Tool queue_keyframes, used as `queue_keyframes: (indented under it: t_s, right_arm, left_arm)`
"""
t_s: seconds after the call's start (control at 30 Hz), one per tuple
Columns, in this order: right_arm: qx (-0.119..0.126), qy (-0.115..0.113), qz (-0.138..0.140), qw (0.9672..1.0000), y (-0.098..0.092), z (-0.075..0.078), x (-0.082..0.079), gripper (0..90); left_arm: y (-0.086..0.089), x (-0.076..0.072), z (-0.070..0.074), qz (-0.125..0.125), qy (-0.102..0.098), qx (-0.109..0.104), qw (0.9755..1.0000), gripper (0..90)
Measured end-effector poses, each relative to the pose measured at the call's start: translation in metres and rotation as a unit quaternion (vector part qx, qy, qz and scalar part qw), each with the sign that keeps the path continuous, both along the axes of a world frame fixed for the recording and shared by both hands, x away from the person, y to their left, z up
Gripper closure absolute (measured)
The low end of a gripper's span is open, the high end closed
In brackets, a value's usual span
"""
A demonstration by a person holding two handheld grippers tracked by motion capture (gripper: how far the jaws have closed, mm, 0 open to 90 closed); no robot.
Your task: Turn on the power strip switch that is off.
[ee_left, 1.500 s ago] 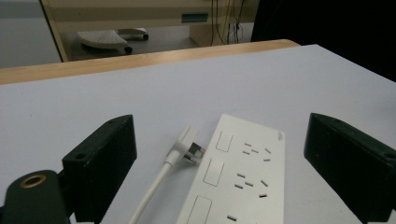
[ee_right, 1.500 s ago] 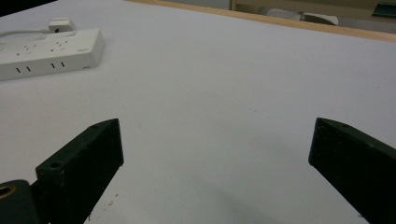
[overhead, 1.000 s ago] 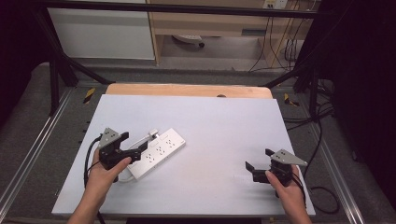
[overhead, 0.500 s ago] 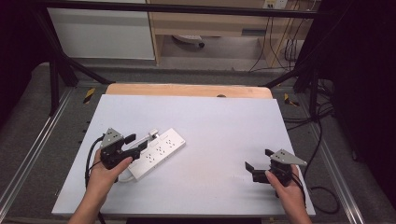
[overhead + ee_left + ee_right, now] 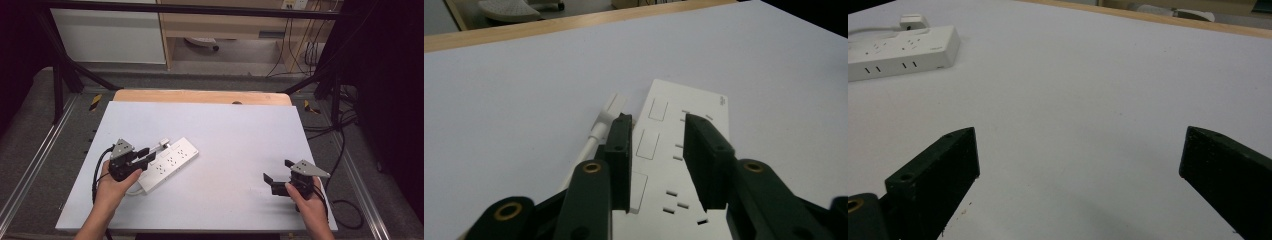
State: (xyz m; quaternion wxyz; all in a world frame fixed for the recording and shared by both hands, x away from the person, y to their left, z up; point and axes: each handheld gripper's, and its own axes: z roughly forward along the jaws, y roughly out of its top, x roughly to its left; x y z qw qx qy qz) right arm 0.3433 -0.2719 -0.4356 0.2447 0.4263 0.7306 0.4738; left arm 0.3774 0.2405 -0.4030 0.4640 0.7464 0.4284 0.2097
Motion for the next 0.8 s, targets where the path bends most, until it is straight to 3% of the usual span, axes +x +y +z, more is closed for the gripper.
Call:
queue_keyframes:
  t_s: [0.43, 0.63, 0.8]
  right_arm:
    - [-0.002, 0.002, 0.000, 1.0000, 0.000, 0.000, 0.000, 3.2]
    - [-0.004, 0.001, 0.000, 1.0000, 0.000, -0.001, 0.000, 3.2]
    - [-0.005, 0.002, 0.000, 1.0000, -0.001, -0.001, 0.000, 3.2]
  left_arm:
    - [0.001, -0.001, -0.009, -0.019, 0.014, 0.013, 0.9997, 84.5]
    - [0.000, 0.001, -0.013, -0.028, 0.020, 0.025, 0.9991, 87.1]
    - [0.002, 0.002, -0.015, -0.022, 0.025, 0.027, 0.9991, 87.7]
